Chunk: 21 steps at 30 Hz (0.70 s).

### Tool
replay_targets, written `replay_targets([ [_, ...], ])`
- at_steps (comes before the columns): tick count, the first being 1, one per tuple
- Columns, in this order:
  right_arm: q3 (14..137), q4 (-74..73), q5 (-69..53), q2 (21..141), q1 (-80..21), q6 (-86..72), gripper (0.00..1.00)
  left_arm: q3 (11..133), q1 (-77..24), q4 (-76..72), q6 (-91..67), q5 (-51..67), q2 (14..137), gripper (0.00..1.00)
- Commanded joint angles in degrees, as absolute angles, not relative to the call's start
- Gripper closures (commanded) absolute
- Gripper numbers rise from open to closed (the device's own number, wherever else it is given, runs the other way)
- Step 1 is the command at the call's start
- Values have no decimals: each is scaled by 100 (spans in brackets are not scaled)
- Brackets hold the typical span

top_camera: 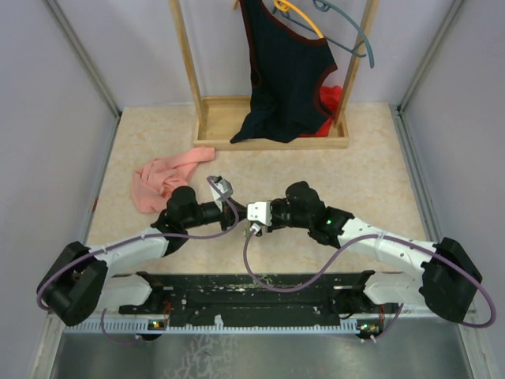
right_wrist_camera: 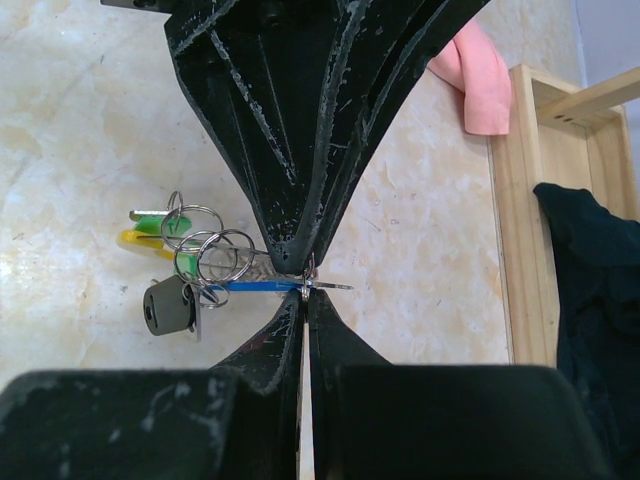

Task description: Put the keys on the keyring

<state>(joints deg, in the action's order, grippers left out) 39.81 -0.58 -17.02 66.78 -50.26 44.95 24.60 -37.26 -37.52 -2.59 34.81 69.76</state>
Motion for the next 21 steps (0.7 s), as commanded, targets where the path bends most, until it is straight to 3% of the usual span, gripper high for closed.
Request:
replay_targets([
  [1, 3885, 225, -1558, 6455, -5112, 4354, 100, 2483, -3709, -3890, -533, 3175, 6786, 99],
  [21, 3338, 943, -1767, 6557, -5284, 3922, 100, 2237, -3709, -4508, -1048, 2629, 6409, 99],
])
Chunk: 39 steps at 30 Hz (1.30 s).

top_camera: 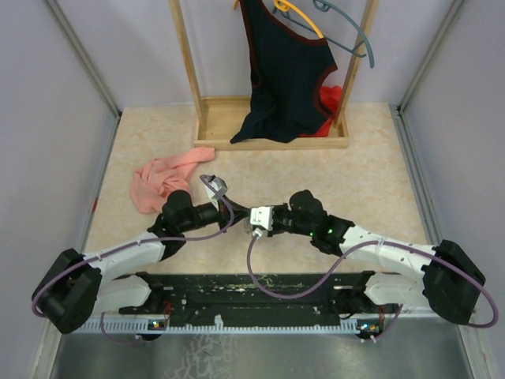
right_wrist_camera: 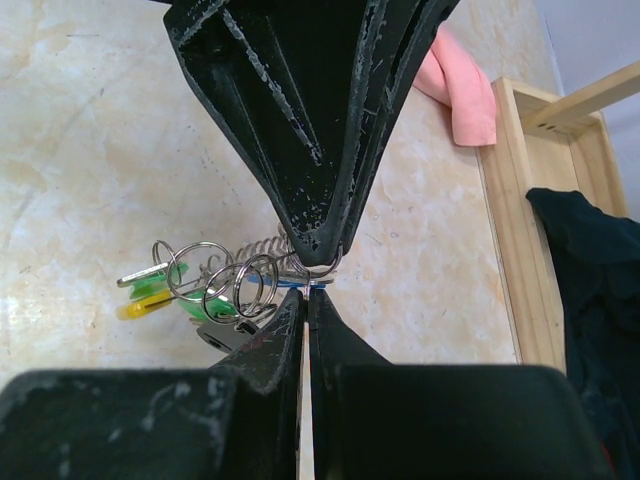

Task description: Put the keys on the keyring

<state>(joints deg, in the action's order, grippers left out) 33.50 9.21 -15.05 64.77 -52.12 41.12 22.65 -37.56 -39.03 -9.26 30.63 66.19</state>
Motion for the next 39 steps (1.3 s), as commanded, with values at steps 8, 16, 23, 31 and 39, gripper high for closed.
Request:
replay_targets([
  [8, 3673, 1217, -1868, 6921, -5600, 4016, 100, 1805, -3864, -5825, -1864, 1733, 6754, 99],
  [16, 3662, 1257, -1173, 6771, -5595, 4210, 100, 1650, -4044, -6225, -1850, 1403, 6911, 96],
  [23, 3761, 1033, -1029, 6540, -5505, 4441, 100, 1708, -3852, -5074, -1545, 1767, 6431, 68],
  [31, 4001, 530, -992, 6621, -5504, 4701, 100, 2359, -3744, -3295, -890, 2765, 6123, 59],
  [39, 4187, 251, -1060, 6685, -5502, 4769, 100, 2782, -3735, -2372, -1227, 3180, 6192, 58],
])
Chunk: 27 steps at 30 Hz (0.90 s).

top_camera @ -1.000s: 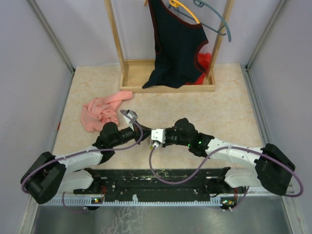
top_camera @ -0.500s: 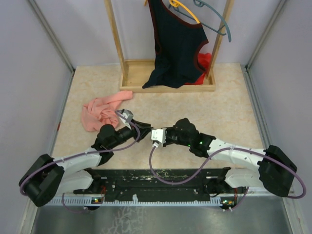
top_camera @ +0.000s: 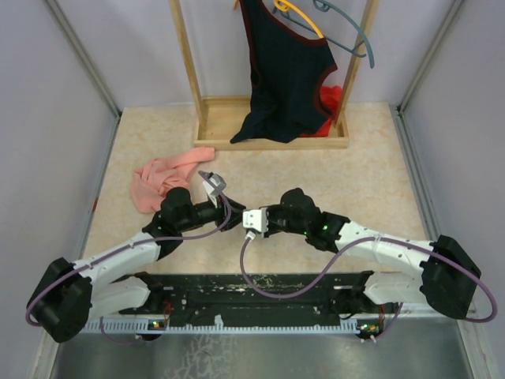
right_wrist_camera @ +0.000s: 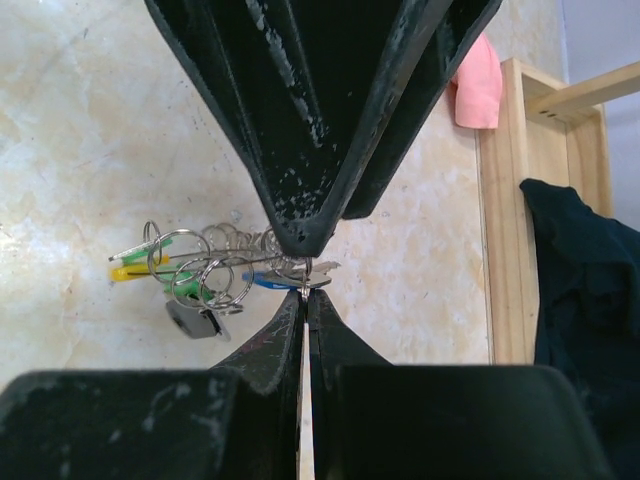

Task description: Put the keys on the keyring

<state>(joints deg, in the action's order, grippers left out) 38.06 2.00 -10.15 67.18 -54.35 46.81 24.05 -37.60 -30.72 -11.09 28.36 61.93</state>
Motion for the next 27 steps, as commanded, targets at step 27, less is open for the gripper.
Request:
replay_targets([
  [27, 4245, 265, -1222, 6680, -5502, 4746, 100, 3603, -3735, -1252, -1068, 3489, 6966, 78],
])
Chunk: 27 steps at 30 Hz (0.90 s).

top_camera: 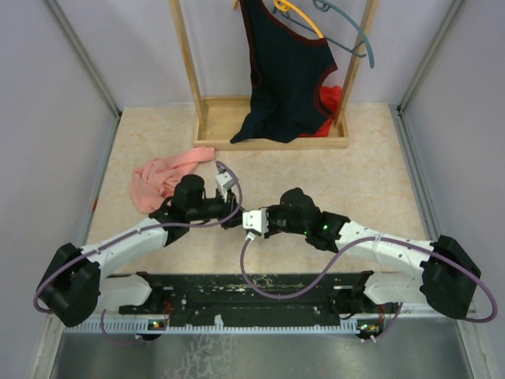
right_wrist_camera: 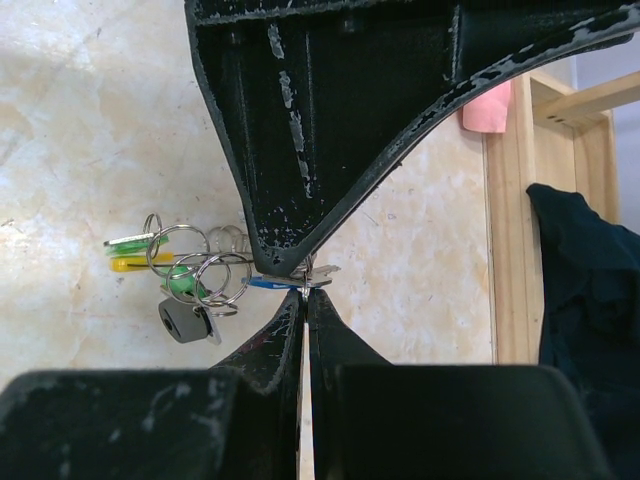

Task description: Put the keys on the keyring

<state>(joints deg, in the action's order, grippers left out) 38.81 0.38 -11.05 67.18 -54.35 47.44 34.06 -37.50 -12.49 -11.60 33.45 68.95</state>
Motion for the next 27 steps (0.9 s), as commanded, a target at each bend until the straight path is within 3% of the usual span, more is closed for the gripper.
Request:
replay_targets([
  [1, 4245, 257, -1215, 6681, -5507, 4742, 100, 3601, -3735, -1268, -1060, 3471, 6975, 83],
  [4, 4188, 255, -1211, 6659, -5503, 4696, 100, 3589, -3735, -1300, -1055, 3292, 6939, 99],
  [14, 3759, 126, -1040, 6240, -5511, 4405, 100, 3068, -3718, -2029, -1335, 2695, 6351, 99],
  [27, 3738, 113, -1318, 6551, -5618, 4289, 100, 2771, -3718, -3102, -1578, 2625, 6257, 99],
])
